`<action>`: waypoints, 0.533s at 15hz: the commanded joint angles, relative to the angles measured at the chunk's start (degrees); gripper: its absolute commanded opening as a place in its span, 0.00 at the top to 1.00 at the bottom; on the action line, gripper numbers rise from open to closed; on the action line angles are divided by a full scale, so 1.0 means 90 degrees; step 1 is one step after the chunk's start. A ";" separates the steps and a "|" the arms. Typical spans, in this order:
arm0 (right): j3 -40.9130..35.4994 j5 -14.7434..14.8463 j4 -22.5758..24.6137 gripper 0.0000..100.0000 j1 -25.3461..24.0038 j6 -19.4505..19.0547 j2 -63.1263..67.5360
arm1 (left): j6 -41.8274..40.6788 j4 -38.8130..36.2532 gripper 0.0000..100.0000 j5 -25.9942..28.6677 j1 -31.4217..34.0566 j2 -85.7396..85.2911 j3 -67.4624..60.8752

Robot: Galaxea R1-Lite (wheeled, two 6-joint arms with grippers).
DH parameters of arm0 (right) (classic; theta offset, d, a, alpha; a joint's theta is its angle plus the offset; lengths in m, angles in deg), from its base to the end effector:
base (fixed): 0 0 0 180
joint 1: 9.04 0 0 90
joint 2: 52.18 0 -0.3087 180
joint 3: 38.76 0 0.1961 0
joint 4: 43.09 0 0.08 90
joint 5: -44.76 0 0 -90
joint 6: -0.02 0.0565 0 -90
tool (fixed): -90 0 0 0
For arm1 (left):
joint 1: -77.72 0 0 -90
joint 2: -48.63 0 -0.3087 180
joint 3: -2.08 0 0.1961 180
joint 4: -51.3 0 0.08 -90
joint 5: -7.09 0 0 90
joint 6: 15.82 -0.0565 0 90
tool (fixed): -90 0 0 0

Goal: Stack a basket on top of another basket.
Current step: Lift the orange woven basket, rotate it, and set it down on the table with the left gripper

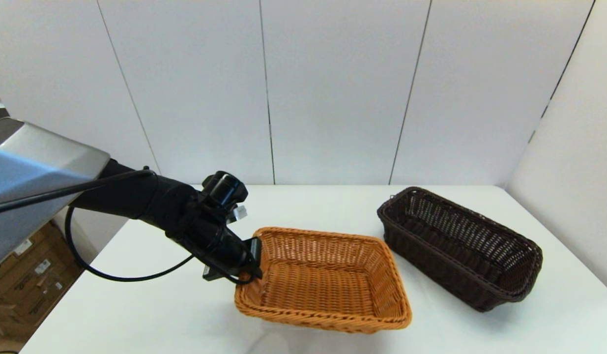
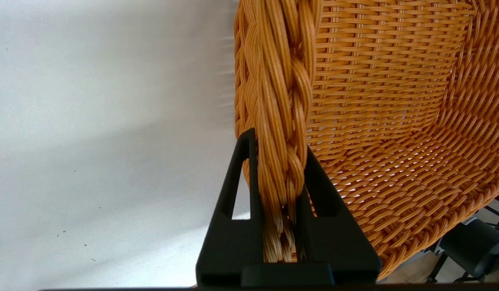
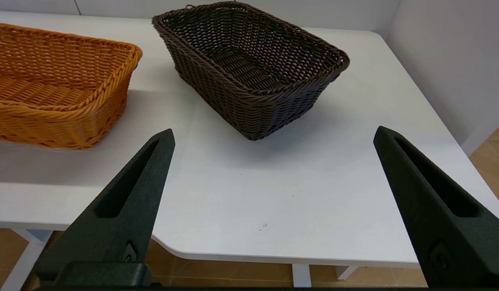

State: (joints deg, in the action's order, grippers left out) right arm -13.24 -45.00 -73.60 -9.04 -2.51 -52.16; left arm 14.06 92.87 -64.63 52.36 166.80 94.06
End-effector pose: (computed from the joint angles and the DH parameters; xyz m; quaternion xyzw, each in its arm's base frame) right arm 0.0043 -0.0002 0.0726 -0.0221 0.0437 -0.0011 0.9988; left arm 0.3288 -0.1755 0.0619 -0.1654 0.6171 -0.1547 0.7535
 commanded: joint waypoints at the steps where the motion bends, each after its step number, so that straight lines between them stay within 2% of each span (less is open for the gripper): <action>1: 0.0001 0.0002 -0.0004 0.00 0.0000 -0.0003 -0.0012 | 0.0079 0.0006 1.00 0.0001 -0.0005 0.0035 0.0030; 2: 0.0001 0.0002 -0.0004 0.00 0.0000 -0.0003 -0.0012 | 0.0079 0.0016 0.00 -0.0009 -0.0005 0.0035 0.0020; 8: 0.0001 0.0002 -0.0004 0.00 0.0000 -0.0003 -0.0012 | 0.0059 0.0016 0.00 -0.0048 0.0005 -0.0063 0.0030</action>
State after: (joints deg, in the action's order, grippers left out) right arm -13.24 -45.00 -73.58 -9.04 -2.52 -52.16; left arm 14.46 92.92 -65.02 52.40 166.88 94.28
